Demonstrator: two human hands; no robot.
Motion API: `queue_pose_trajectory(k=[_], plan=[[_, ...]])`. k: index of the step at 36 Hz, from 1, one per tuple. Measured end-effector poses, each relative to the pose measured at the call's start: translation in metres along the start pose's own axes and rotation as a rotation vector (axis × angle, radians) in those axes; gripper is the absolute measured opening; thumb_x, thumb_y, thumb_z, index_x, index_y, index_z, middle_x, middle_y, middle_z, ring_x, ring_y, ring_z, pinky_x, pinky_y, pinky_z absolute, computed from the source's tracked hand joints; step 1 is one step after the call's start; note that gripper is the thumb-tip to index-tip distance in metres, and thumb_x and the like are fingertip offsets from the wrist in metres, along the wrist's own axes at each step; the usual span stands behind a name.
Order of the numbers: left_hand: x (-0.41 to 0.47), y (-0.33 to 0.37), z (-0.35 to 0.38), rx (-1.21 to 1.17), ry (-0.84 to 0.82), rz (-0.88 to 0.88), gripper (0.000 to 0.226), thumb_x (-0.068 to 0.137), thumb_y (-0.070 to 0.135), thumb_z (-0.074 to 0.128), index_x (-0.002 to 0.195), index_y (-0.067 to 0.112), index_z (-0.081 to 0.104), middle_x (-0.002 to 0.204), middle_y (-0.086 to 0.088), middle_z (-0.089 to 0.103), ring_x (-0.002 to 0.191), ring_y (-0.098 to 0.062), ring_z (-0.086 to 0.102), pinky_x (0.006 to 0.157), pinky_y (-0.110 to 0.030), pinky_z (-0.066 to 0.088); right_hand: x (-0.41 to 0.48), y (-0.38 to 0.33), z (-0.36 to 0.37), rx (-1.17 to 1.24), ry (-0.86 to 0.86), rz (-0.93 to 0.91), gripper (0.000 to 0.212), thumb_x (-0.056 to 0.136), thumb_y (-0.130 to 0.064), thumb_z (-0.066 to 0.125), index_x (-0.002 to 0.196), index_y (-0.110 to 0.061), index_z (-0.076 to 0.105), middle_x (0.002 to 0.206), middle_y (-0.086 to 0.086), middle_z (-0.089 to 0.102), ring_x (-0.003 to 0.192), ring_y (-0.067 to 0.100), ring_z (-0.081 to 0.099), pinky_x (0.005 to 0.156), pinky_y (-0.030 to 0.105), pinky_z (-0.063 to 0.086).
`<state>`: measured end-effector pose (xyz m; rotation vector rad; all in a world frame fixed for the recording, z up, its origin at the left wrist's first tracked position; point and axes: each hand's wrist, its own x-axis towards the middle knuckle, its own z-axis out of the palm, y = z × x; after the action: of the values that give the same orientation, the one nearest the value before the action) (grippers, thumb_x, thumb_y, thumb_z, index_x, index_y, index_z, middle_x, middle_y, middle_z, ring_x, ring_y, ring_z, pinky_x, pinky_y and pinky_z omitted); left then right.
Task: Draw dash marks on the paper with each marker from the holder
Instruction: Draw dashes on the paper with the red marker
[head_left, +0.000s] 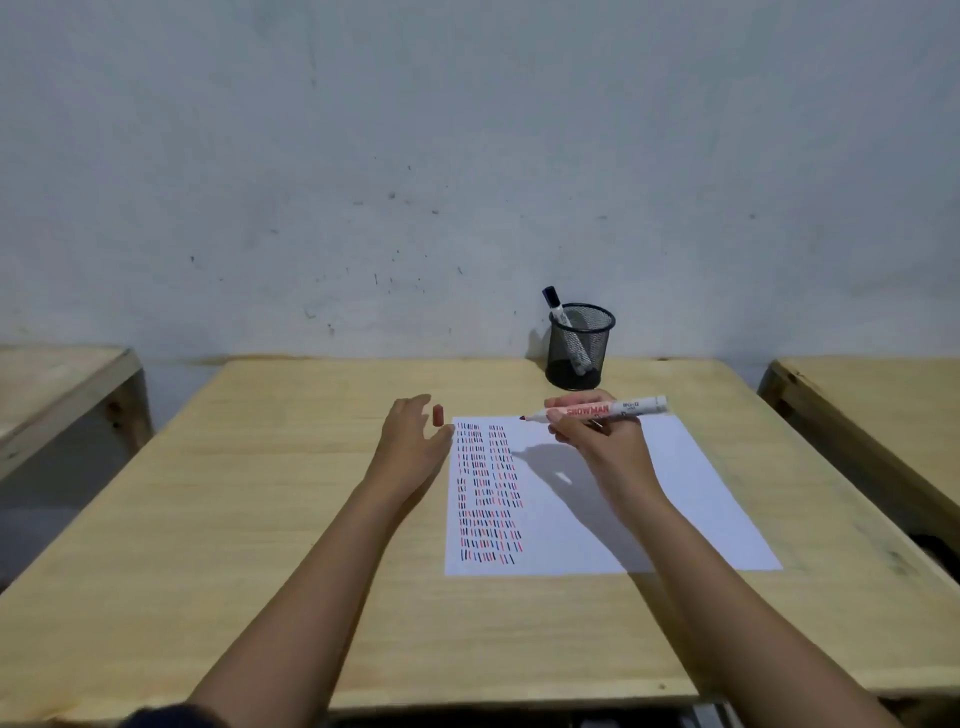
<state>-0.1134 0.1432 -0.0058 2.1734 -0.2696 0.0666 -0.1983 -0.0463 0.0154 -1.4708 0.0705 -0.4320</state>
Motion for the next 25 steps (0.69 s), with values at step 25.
queue_pose_trajectory(k=[25], plan=[[0.033,0.034,0.0,-1.057,-0.175,-0.238,0.013,0.078,0.005,0.069,0.09,0.007,0.07,0.082,-0.002,0.075,0.082,-0.012,0.07,0.069,-0.015,0.055,0.05,0.006,-0.002,0.121,-0.145,-0.064,0.025,0.07,-0.022,0.077,0.092,-0.012,0.073,0.098,0.012,0.072,0.087,0.021,0.067,0.079,0.023,0.051]])
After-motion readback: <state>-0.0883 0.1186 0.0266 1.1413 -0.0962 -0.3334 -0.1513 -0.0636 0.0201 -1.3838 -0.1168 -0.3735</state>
